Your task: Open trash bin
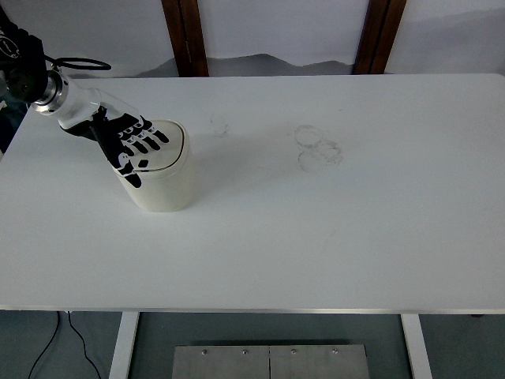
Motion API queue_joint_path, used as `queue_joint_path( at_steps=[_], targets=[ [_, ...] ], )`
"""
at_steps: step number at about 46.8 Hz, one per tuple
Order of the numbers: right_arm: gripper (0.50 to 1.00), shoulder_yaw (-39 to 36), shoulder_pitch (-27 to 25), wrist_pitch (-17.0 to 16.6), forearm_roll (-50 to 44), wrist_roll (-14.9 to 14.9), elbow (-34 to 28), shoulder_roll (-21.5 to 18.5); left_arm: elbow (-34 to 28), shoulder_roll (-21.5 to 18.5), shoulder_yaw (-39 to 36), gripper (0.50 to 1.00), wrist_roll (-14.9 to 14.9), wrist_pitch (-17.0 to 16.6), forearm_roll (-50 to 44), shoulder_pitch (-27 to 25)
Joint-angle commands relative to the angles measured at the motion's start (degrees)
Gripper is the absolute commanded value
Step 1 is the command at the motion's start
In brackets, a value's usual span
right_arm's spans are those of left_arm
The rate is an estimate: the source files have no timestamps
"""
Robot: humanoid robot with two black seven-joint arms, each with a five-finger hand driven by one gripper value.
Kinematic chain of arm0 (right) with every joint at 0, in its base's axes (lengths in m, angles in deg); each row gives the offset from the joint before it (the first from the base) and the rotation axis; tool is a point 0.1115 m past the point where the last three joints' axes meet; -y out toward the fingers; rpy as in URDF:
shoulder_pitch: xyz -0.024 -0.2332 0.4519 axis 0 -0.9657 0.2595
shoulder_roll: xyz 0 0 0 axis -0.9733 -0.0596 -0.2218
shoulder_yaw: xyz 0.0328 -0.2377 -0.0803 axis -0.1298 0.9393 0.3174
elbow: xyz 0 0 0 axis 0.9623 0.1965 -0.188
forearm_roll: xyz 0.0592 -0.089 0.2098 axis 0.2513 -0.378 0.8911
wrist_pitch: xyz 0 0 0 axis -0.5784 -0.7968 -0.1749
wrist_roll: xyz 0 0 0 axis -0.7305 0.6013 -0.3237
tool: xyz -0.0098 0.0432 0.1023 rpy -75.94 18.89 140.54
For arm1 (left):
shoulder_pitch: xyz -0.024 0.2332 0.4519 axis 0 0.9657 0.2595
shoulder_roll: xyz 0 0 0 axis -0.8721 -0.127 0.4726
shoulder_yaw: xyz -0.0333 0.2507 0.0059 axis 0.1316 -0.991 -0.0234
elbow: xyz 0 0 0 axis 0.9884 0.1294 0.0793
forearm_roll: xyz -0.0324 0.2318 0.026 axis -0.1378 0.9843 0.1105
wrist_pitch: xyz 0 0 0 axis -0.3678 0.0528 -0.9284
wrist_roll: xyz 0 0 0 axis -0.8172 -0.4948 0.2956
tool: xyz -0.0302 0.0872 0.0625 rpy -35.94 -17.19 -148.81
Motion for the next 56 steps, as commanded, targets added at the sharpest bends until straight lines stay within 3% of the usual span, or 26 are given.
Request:
queue_joint_path(
  at_steps=[1, 12, 32, 47, 56],
  targets=[
    [0.995, 0.0, 0.0, 0.02, 0.02, 0.0, 0.0, 0.0, 0.85, 0.01, 1.86, 1.0, -0.06, 0.0, -0.04, -0.43],
    [0.995, 0.0, 0.0, -0.07, 0.02, 0.0, 0.0, 0.0, 1.99, 0.18, 3.71, 1.0, -0.06, 0.27, -0.22, -4.91],
    [0.995, 0.0, 0.0, 0.02, 0.02, 0.0, 0.0, 0.0, 5.5, -0.17, 8.98, 1.0, -0.06, -0.08, -3.29, -6.76],
    [0.995, 0.0, -0.18, 0.02, 0.02, 0.0, 0.0, 0.0, 16.66, -0.17, 18.38, 1.0, -0.06, -0.26, -3.73, -5.44],
    [0.995, 0.0, -0.18, 0.02, -0.06, 0.0, 0.0, 0.0, 22.81, -0.43, 28.75, 1.0, -0.14, -2.37, -3.82, -0.44]
  ],
)
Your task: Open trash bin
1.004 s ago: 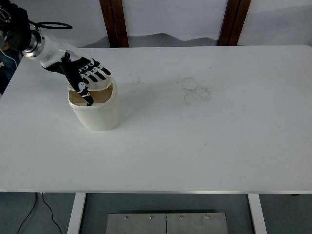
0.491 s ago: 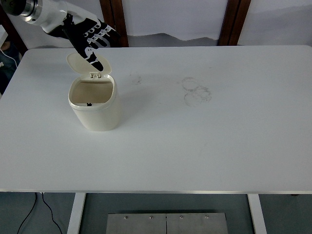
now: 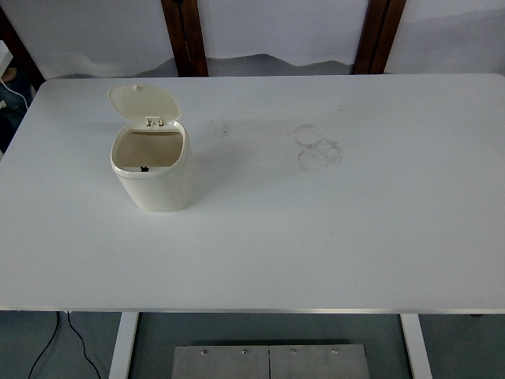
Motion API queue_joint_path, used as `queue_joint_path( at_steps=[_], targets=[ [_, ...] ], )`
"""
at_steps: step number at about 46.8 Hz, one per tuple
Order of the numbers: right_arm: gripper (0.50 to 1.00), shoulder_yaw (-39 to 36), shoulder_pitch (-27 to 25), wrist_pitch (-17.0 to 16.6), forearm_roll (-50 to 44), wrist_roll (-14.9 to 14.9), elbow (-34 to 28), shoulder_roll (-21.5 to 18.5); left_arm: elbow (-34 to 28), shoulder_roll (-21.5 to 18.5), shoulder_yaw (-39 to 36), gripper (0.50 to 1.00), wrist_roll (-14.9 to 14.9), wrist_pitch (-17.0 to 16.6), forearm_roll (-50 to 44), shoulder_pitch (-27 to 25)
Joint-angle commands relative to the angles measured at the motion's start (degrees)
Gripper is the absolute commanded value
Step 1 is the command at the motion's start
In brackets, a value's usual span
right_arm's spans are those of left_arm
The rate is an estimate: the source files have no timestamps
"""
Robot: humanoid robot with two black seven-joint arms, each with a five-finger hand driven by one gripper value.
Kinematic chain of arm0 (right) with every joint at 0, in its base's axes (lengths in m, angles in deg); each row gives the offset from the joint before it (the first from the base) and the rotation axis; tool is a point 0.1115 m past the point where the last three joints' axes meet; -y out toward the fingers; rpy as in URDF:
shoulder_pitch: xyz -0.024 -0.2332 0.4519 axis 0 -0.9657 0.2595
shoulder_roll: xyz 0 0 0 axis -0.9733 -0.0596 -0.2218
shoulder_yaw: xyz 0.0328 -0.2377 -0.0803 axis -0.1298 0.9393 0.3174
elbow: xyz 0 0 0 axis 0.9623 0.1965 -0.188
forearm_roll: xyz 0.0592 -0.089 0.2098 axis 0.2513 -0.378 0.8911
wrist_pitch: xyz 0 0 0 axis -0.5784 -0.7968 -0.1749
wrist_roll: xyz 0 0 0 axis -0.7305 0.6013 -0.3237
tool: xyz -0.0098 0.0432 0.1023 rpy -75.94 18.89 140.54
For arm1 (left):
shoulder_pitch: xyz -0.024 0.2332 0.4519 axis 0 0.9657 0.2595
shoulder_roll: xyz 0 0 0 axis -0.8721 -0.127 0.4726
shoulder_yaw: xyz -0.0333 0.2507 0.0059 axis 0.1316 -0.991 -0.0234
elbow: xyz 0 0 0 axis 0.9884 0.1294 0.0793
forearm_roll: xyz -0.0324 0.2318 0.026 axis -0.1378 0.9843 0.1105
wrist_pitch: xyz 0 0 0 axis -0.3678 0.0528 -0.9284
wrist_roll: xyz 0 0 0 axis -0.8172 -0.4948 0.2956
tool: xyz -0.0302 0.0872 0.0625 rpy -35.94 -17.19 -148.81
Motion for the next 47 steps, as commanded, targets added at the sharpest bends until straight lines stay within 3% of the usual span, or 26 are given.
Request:
queue_joint_path(
  at_steps=[1, 12, 26, 37, 47],
  targets=[
    [0.995, -0.02, 0.0, 0.05, 0.0, -0.01, 0.0, 0.0, 2.66, -0.11, 5.24, 1.0, -0.01, -0.96, 0.02, 2.33],
    [0.995, 0.07, -0.09, 0.05, 0.0, -0.01, 0.0, 0.0, 12.59, 0.59, 22.11, 1.0, -0.63, -1.32, 0.02, 8.66],
    [0.995, -0.02, -0.09, -0.04, 0.0, -0.01, 0.0, 0.0, 16.64, 0.77, 41.89, 1.0, -1.24, -2.11, 0.02, 15.34],
    [0.995, -0.02, -0.17, -0.04, 0.0, -0.1, 0.0, 0.0, 21.56, 0.77, 51.12, 1.0, -5.81, -2.11, -0.33, 20.43],
    [0.995, -0.02, -0.26, -0.04, 0.0, -0.18, 0.0, 0.0, 23.05, -0.11, 55.44, 1.0, -6.17, -2.11, -5.07, 26.14]
  ],
)
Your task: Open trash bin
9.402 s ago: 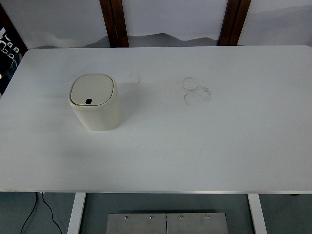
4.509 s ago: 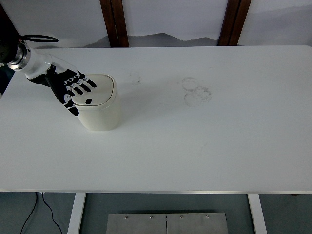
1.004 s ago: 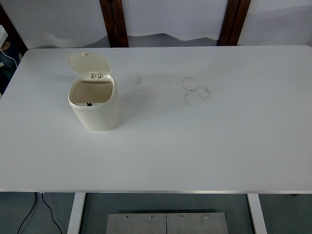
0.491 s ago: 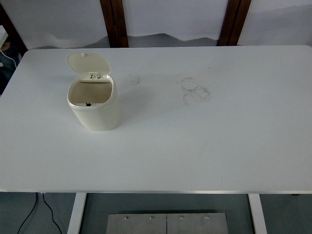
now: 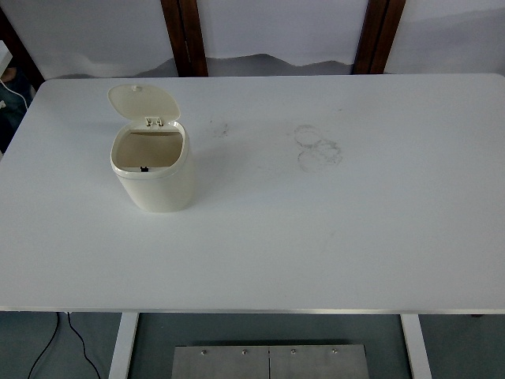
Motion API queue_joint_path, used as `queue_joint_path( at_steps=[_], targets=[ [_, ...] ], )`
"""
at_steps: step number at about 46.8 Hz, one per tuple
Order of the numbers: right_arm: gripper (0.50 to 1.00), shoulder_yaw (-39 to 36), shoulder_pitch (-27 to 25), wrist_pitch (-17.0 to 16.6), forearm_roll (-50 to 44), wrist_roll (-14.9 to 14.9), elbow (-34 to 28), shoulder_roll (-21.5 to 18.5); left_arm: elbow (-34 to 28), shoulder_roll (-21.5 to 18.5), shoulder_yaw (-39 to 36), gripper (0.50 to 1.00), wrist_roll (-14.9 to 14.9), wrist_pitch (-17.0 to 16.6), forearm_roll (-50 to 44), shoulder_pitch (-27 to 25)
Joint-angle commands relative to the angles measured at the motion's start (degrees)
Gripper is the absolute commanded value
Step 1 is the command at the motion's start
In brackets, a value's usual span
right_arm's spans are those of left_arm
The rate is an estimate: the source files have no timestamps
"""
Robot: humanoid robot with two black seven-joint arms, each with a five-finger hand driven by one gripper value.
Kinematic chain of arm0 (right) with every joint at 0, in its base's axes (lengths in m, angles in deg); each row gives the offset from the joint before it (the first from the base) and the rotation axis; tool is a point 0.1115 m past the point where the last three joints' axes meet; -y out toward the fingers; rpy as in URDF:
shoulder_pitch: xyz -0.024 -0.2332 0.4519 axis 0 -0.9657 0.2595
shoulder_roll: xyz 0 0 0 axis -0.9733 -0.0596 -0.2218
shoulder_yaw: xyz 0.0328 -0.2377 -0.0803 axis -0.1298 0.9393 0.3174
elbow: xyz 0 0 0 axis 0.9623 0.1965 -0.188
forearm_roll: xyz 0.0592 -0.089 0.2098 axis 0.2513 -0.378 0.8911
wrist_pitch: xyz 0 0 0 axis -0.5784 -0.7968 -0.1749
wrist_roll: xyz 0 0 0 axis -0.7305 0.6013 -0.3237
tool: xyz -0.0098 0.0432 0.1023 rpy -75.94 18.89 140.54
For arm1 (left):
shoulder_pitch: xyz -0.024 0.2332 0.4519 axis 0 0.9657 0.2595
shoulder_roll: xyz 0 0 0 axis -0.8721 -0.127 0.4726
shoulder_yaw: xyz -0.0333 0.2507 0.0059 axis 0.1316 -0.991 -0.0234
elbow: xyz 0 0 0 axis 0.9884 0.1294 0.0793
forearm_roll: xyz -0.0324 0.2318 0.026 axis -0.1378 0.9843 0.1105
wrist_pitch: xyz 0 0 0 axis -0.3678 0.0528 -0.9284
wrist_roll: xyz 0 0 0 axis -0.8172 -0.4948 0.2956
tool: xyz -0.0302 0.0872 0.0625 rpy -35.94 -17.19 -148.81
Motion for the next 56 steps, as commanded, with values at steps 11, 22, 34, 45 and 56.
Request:
queue_joint_path(
  at_steps=[11, 22, 34, 45, 56],
  targets=[
    [0.995, -0.01, -0.04, 0.07, 0.0, -0.01, 0.0, 0.0, 3.4, -2.05, 1.64, 1.0, -0.34, 0.2, -9.48, 8.33],
    [0.995, -0.01, 0.05, -0.02, 0.0, -0.01, 0.0, 0.0, 3.4, -3.19, 8.76, 1.0, -2.8, 0.29, -10.72, 18.35],
    [0.995, -0.01, 0.05, 0.07, 0.0, -0.01, 0.0, 0.0, 3.4, -2.84, 13.95, 1.0, -2.8, 0.2, -11.07, 27.32],
    [0.995, -0.01, 0.05, -0.02, 0.0, -0.01, 0.0, 0.0, 3.32, -2.75, 15.18, 1.0, -2.71, 0.12, -15.19, 33.65],
    [0.995, -0.01, 0.05, 0.07, 0.0, 0.07, 0.0, 0.0, 3.4, -2.49, 15.27, 1.0, -2.89, 0.38, -16.78, 38.13]
  ],
)
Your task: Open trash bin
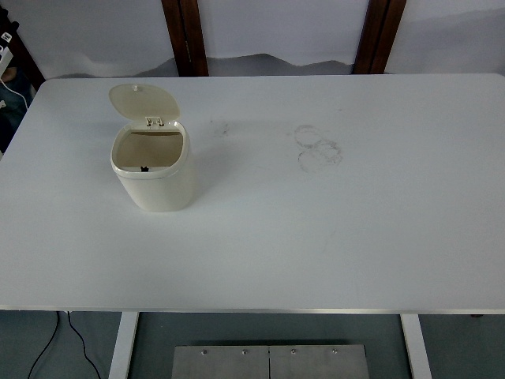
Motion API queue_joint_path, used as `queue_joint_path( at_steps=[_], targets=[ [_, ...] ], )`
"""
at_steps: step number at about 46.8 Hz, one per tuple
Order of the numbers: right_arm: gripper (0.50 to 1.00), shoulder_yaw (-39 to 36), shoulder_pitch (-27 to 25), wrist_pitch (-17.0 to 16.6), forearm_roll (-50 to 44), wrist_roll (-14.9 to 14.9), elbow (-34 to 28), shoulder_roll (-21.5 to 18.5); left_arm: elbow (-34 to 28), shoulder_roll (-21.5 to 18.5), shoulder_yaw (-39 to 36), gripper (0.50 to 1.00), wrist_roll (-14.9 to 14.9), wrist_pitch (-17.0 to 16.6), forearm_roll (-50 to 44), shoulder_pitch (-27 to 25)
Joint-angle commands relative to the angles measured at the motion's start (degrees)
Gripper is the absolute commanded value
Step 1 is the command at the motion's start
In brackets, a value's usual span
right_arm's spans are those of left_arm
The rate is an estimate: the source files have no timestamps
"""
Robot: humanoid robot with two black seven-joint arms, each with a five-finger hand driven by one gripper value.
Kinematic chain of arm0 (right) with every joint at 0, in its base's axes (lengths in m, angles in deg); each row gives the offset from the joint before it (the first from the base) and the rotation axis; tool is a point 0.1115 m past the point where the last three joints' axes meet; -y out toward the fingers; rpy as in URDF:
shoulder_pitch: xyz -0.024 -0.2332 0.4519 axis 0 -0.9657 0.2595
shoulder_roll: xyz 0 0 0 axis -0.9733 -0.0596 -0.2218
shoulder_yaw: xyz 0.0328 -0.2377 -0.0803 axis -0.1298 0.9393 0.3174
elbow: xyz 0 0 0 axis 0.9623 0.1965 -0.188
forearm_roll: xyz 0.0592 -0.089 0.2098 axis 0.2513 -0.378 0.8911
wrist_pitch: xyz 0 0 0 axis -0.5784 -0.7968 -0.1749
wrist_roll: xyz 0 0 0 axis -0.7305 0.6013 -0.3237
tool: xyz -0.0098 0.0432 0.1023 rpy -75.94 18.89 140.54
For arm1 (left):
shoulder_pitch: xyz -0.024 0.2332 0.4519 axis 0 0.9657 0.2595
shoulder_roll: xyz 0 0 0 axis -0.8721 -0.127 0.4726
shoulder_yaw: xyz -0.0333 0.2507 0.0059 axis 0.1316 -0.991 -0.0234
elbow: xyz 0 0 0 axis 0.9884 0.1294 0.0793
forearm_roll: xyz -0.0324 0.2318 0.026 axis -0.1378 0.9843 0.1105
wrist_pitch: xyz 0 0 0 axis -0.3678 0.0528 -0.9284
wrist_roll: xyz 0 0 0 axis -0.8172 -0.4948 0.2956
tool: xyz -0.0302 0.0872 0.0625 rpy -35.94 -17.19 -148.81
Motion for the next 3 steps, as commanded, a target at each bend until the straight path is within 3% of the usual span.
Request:
queue_joint_path(
  at_steps=[1, 3],
  targets=[
    [0.995, -0.02, -0.01, 0.06, 0.0, 0.16, -0.01, 0.0, 0.0, 0.12, 0.07, 1.0, -0.28, 0.02, 0.0, 1.03],
    [0.995, 0.07, -0.01, 0.06, 0.0, 0.25, -0.01, 0.0, 0.0, 0.12, -0.02, 1.0, -0.46, 0.02, 0.0, 1.38]
  ],
)
